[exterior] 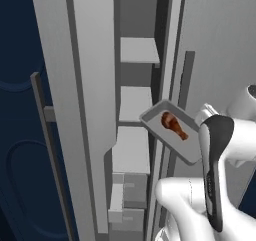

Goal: Take the meat container that has the chicken drumstick and place it on the second highest rack of the freezer. Then take the vegetable container that has the bell pepper and avocado and place it on the highest rack of the freezer.

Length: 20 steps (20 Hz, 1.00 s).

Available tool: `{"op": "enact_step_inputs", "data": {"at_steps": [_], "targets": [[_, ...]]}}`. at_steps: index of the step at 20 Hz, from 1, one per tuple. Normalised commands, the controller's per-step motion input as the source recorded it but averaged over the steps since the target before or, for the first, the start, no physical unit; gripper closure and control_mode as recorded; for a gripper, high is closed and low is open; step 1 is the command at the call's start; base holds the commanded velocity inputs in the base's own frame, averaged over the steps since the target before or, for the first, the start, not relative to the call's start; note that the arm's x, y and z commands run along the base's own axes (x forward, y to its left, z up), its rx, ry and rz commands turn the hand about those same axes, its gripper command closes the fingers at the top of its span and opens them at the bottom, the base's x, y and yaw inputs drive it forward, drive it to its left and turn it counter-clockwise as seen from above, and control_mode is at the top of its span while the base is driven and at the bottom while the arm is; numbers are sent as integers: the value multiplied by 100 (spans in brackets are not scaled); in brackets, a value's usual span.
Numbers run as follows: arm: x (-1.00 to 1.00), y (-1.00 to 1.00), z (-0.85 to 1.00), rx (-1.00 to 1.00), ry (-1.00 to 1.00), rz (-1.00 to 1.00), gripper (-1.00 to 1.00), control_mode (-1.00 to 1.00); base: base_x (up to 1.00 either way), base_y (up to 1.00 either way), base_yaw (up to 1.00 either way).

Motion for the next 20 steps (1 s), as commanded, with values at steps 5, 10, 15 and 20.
{"op": "enact_step_inputs", "data": {"at_steps": [5,10,15,20], "targets": [[20,8,58,-1,17,-1,100,-100,0,0,0],[-4,2,14,0,14,0,100,-100,0,0,0],[-46,22,-4,0,0,1,100,-100,0,0,0],[-24,48,0,0,-3,0,100,-100,0,0,0]]}}
